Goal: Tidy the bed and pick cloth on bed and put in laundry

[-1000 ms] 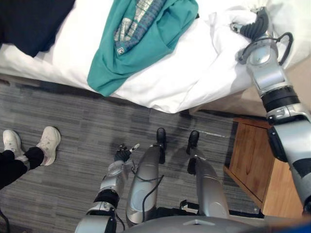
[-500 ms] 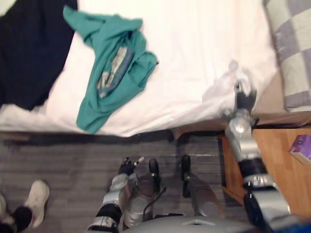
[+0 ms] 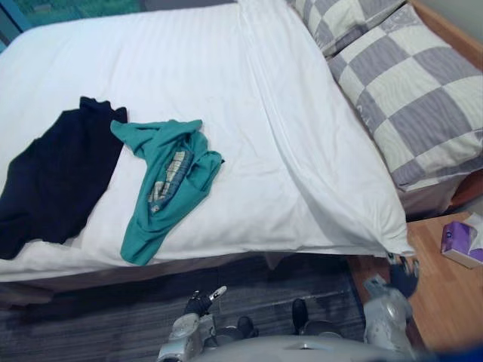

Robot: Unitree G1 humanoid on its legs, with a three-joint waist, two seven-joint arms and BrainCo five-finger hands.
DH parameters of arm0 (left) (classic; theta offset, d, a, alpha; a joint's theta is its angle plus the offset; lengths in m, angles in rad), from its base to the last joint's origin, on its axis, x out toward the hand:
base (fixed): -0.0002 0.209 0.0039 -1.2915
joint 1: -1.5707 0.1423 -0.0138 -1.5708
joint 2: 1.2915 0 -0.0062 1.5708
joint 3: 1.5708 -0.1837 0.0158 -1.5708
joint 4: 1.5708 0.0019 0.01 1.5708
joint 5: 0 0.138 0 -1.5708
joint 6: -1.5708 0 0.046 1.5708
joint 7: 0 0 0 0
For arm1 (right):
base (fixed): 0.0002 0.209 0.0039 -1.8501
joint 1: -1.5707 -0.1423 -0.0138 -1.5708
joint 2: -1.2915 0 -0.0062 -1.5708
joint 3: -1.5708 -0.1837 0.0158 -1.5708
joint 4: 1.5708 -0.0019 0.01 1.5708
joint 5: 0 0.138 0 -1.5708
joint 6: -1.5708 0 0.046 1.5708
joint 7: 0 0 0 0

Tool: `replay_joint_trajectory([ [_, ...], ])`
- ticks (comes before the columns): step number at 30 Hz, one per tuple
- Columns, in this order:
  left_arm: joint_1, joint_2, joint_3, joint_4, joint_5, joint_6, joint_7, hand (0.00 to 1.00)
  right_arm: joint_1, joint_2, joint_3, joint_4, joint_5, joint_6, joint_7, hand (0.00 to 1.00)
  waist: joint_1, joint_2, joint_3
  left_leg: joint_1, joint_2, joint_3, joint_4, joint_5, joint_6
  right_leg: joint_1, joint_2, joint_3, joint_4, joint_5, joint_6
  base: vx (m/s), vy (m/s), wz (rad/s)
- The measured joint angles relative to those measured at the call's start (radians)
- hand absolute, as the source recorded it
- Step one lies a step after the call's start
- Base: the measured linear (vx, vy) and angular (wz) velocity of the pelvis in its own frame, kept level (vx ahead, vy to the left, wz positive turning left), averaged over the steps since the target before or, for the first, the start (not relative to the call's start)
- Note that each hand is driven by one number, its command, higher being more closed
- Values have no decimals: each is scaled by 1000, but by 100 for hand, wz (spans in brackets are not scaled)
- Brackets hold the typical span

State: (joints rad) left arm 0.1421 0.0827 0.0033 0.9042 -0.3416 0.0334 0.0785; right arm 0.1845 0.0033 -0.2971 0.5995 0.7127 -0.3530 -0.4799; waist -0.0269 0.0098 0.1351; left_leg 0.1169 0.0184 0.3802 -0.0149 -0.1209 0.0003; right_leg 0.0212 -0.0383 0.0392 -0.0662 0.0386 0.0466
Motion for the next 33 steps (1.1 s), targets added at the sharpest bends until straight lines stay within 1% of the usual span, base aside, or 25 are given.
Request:
replay_joint_trajectory([
  [1, 3, -2, 8, 10, -3, 0, -8, 0, 4, 2, -20, 17, 25, -10, -3, 0, -1, 0, 0, 8, 1, 3, -5, 2, -1, 7, 1, 2, -5, 1, -1, -5, -45, -17],
  [2, 3, -1, 26, 27, -2, 1, -18, 0, 17, 9, -72, 36, 86, -40, -30, 0, -10, 1, -5, 20, 3, 8, -11, 4, -3, 18, 4, 2, -11, 2, -2, 4, -44, -8],
  [3, 5, -2, 37, 30, -2, 1, -26, 0, 22, 13, -92, 41, 99, -51, -42, 0, -11, 3, -6, 29, 4, 12, -15, 4, -3, 25, 5, 3, -13, 2, -2, 3, -51, -14],
  [5, 16, -4, 47, 31, -2, 5, -39, 0, 47, 23, -132, 43, 114, -105, -105, 0, -14, 3, -17, 51, 10, 26, -21, 1, -9, 43, 13, 13, -19, 2, -3, -4, -37, -20],
  [6, 17, -5, 47, 31, -2, 7, -41, 0, 51, 27, -134, 42, 114, -120, -118, 0, -14, 1, -21, 57, 11, 27, -22, 0, -11, 49, 14, 13, -22, 2, -3, -6, -46, -9],
  [7, 18, -7, 48, 30, -3, 12, -49, 0, 54, 37, -146, 25, 112, -143, -135, 100, -14, -4, -25, 63, 15, 29, -22, -2, -14, 58, 17, 13, -24, 2, -4, -8, -42, -3],
  [8, 18, -8, 49, 28, -3, 18, -51, 0, 55, 44, -149, -2, 110, -153, -140, 100, -14, -5, -28, 64, 16, 30, -23, -2, -14, 58, 18, 13, -24, 2, -4, -12, -54, -4],
  [10, 19, -9, 46, 24, -8, 34, -51, 0, 46, 59, -136, -158, 54, -185, -135, 100, -12, -3, -33, 74, 18, 34, -25, -2, -14, 62, 20, 12, -24, 1, -4, -13, -50, -3],
  [11, 20, -9, 46, 23, -11, 41, -50, 0, 42, 58, -127, -195, 34, -188, -130, 100, -11, -2, -36, 75, 18, 34, -25, -2, -14, 62, 20, 11, -24, 1, -4, -14, -46, 4],
  [13, 26, -11, 41, 22, -24, 53, -49, 0, 5, 54, -81, -334, -39, -189, -69, 100, -9, -3, -54, 73, 19, 21, -25, -2, -14, 64, 20, 0, -24, 1, -3, -22, -42, 10],
  [14, 26, -9, 36, 20, -26, 57, -49, 0, -9, 52, -68, -360, -50, -189, -44, 100, -8, -5, -56, 73, 19, 20, -25, -2, -14, 63, 20, -1, -25, 0, -3, -45, -39, 10],
  [16, 27, 2, 22, 6, -33, 70, -44, 0, -78, 43, -17, -444, -41, -188, 96, 100, -2, -14, -56, 54, 18, 10, -20, -2, -14, 50, 18, -6, -23, -4, -2, -82, -42, 14],
  [17, 26, 10, -4, -6, -37, 74, -33, 0, -116, 34, -8, -476, 1, -186, 183, 100, 1, -11, -55, 31, 15, -4, -18, -2, -14, 31, 15, -17, -17, -7, -1, -60, -38, 22],
  [18, 26, 14, -10, -14, -39, 76, -29, 0, -136, 24, -8, -485, 22, -185, 219, 100, 2, -12, -53, 15, 14, -8, -17, -2, -14, 13, 13, -22, -6, -9, -3, -35, -29, 25],
  [19, 14, 20, -25, -19, -42, 82, -27, 0, -184, -9, -10, -495, 88, -184, 294, 100, 7, -11, -42, -10, 11, -14, -14, 9, -9, -28, 10, -26, 25, -16, -6, -1, -19, 18],
  [20, -8, 24, -40, -19, -42, 83, -26, 0, -247, -52, -12, -498, 168, -177, 360, 100, 16, -7, -12, -39, 5, -23, -1, 18, -2, -63, 4, -28, 61, -25, -8, -2, -9, 16],
  [23, -49, 28, -41, -19, -66, 86, -27, 0, -413, -125, -27, -501, 299, -164, 452, 100, 12, 16, 77, -103, -8, -34, 40, 20, 1, -148, -15, -28, 150, -50, -3, -70, 24, 11],
  [24, -68, 27, -41, -19, -85, 82, -29, 0, -494, -159, -40, -501, 354, -154, 481, 100, 12, 31, 120, -137, -19, -39, 58, 23, 7, -194, -28, -26, 199, -66, 2, -94, 26, 11],
  [26, -92, 17, -41, -21, -122, 59, -39, 0, -604, -220, -48, -507, 408, -130, 507, 100, 11, 57, 189, -184, -40, -41, 72, 29, 15, -282, -52, -18, 299, -104, 9, -96, 17, 14],
  [27, -94, 12, -40, -23, -126, 52, -42, 0, -623, -229, -48, -516, 416, -122, 512, 100, 12, 63, 204, -197, -48, -42, 73, 31, 19, -307, -59, -13, 328, -116, 11, -75, 7, 16],
  [28, -100, 4, -40, -24, -147, 35, -56, 0, -641, -233, -41, -560, 436, -107, 515, 100, 15, 73, 227, -232, -61, -40, 81, 32, 21, -368, -75, -4, 390, -142, 14, -61, -10, 18],
  [29, -108, 4, -39, -27, -161, 17, -70, 0, -650, -232, -24, -611, 444, -96, 516, 100, 17, 77, 250, -274, -73, -37, 103, 31, 21, -429, -90, 4, 451, -165, 13, -54, -20, 19],
  [30, -115, 5, -39, -28, -162, 11, -75, 0, -656, -232, -9, -632, 443, -92, 516, 100, 16, 77, 263, -296, -77, -34, 116, 31, 22, -457, -97, 7, 476, -173, 12, -36, -47, 19],
  [31, -136, 4, -38, -29, -166, -7, -75, 0, -670, -231, 18, -660, 444, -86, 516, 100, 16, 79, 287, -352, -79, -31, 155, 28, 24, -516, -106, 11, 517, -181, 7, -45, -89, 18],
  [33, -178, -5, -37, -41, -199, -33, -76, 0, -711, -229, 44, -664, 453, -76, 513, 100, 16, 83, 318, -448, -70, -29, 214, 16, 31, -603, -106, 17, 555, -184, 3, -52, -97, 16],
])
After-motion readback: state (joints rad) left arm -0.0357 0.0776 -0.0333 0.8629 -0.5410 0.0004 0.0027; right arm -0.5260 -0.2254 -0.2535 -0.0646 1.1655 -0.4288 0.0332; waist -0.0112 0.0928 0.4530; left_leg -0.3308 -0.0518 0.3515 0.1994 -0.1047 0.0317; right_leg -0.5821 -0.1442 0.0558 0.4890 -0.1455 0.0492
